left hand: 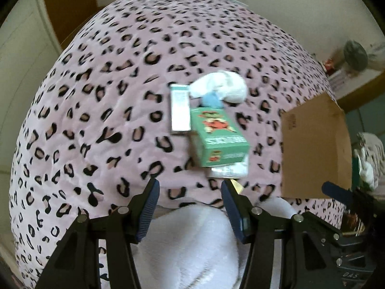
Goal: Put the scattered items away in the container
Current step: 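Grasp the white-green medicine box with the left gripper while the right grasps the white plush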
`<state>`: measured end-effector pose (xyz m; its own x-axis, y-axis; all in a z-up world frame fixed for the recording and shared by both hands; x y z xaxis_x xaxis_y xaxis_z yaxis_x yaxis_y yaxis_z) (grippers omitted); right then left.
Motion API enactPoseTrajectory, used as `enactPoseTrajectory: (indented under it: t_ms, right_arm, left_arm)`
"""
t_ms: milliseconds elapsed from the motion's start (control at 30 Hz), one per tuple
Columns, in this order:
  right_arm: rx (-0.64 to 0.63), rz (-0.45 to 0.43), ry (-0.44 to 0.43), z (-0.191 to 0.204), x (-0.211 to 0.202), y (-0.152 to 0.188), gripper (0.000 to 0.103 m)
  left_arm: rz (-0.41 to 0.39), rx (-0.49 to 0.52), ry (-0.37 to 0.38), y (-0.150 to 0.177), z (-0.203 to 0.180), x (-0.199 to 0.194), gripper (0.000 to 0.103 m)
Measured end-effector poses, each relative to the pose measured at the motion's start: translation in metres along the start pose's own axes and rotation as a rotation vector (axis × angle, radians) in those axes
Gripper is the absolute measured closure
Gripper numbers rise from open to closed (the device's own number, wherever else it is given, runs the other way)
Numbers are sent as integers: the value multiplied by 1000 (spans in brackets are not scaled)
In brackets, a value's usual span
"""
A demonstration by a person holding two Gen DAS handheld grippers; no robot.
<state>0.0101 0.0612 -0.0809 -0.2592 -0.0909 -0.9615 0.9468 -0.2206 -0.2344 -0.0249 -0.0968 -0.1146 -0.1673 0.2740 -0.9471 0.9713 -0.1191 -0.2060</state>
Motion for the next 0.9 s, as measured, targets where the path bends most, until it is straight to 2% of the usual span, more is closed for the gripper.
enactPoseTrajectory:
  t_ms: [200, 500, 700, 900]
  right_arm:
    - [60, -14, -40, 0, 19, -24, 26]
    - [205, -99, -115, -30, 47, -109, 26]
    - [315, -77, -90, -69, 98, -161, 26]
    - [352, -11, -68, -90, 149, -184, 26]
  left_arm:
    - [-3, -56, 11, -17, 21, 21, 48]
    - [-34, -89, 68, -71, 13, 57, 48]
    - [-37, -88, 60, -104, 5, 88, 48]
    - [-5, -87, 45, -117, 3, 122, 48]
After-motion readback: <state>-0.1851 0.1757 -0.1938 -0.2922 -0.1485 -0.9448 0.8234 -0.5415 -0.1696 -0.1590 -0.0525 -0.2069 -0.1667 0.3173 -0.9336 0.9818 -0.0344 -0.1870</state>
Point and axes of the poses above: each gripper's, at about its wrist camera, not at the fingertips, and x roughly the way its jaws point, z to its left, y to its underside, the point moved 8 cm from there along x, roughly the way its jaws point, and after that the axes turned 1 degree about z, right-handed, at the moved point
